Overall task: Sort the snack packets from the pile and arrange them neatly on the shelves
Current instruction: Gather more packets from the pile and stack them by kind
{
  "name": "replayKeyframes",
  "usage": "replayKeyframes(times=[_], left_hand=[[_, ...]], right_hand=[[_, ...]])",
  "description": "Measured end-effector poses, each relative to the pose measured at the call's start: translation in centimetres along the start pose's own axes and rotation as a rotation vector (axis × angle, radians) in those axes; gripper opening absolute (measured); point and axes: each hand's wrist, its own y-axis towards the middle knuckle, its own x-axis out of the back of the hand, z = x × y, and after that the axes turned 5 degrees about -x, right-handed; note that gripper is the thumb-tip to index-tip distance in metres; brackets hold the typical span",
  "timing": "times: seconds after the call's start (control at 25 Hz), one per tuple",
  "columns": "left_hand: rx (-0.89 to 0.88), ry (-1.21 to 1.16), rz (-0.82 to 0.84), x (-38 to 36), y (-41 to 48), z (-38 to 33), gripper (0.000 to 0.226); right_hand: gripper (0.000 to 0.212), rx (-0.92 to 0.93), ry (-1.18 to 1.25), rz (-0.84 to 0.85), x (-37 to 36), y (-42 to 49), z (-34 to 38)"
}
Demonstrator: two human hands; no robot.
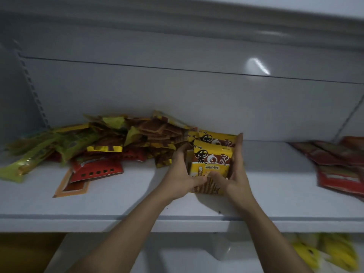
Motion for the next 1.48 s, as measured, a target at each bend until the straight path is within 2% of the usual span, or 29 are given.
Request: replayKeyframes(times=[0.08, 0.16, 0.36, 0.52, 0.64, 0.72, 0.84, 1.0, 1.16, 1.28, 1.48], left_hand=[[-0.028, 0.001, 0.063, -1.6, 0.5, -0.3, 0.101], [-0.030, -0.049, 0.138, -2.8, 1.0, -0.9, 0.101], [-0.092, -0.071, 0.219, -4.5, 2.8, -1.8, 0.094], [-0.101, -0.122, 0.246, -4.9, 3.6, -0.3, 0.082], [-0.066, -0.287, 0.350, -4.3, 4.1, -0.2, 0.063], [-0.056, -0.359, 0.386, -4.1, 4.5, -0.5, 0.050], [-0.072, -0.273, 0.345, -4.8, 4.4, -0.2, 0.035], [-0.105, -0.110, 0.209, -5.6, 3.4, 0.0, 0.044], [-0.080, -0.089, 0.118, -5.8, 3.3, -0.5, 0.051], [-0.050, -0.109, 0.039, -7.8, 3.4, -1.7, 0.046], [-0.022, -0.144, -0.011, -14.4, 3.2, -3.8, 0.038]], right_hand=[[0.115, -0.051, 0.002, -0.029, 1.5, -0.3, -0.3], [0.112, -0.065, -0.029, -0.056, 2.5, -0.2, -0.4], [0.080, -0.082, -0.179, -0.208, 4.5, 0.6, -0.2], [0.091, -0.165, -0.195, -0.241, 5.3, -0.9, -1.1], [0.047, -0.250, -0.266, -0.273, 5.1, -1.2, -1.8], [0.034, -0.285, -0.260, -0.314, 4.9, -1.1, -1.7], [0.028, -0.295, -0.249, -0.418, 5.1, -1.1, -1.6], [0.026, -0.326, -0.245, -0.439, 5.3, -1.2, -1.8], [0.026, -0.343, -0.172, -0.428, 5.6, -0.8, -2.3], [0.023, -0.356, -0.072, -0.460, 6.8, -1.0, -2.6], [0.025, -0.351, -0.035, -0.454, 13.4, -2.3, -2.1]])
